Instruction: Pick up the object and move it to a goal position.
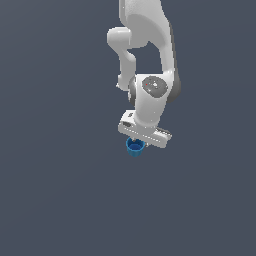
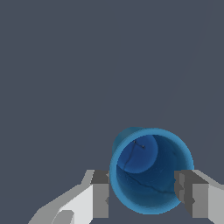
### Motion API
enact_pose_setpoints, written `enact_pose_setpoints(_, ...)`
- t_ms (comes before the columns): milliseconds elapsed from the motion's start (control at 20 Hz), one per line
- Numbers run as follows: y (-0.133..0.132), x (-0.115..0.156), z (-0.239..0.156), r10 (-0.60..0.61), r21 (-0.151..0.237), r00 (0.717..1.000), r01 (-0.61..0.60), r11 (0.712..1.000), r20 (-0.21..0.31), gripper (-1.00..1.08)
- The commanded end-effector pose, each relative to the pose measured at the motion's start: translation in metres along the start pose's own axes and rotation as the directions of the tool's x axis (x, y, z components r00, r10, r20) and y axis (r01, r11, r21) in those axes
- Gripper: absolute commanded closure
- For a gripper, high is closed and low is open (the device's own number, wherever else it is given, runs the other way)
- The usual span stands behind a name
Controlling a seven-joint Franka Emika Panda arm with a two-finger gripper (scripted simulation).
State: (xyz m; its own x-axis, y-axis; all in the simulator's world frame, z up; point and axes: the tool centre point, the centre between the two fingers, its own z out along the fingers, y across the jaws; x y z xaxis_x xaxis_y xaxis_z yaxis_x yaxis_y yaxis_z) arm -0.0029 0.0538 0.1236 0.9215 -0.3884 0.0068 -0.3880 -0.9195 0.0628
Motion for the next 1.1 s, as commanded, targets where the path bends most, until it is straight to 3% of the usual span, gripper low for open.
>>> enact_pose_setpoints(0, -0.005, -0.003, 0.005, 0.047, -0.007, 0.999, -0.047, 0.999, -0.004, -0.20)
enact_pose_setpoints(500, -0.016, -0.011, 0.018, 0.164, -0.023, 0.986, -0.165, 0.986, -0.017, -0.20)
enact_pose_setpoints(1050, -0.019, -0.013, 0.024, 0.185, -0.025, 0.983, -0.185, 0.982, -0.020, -0.20)
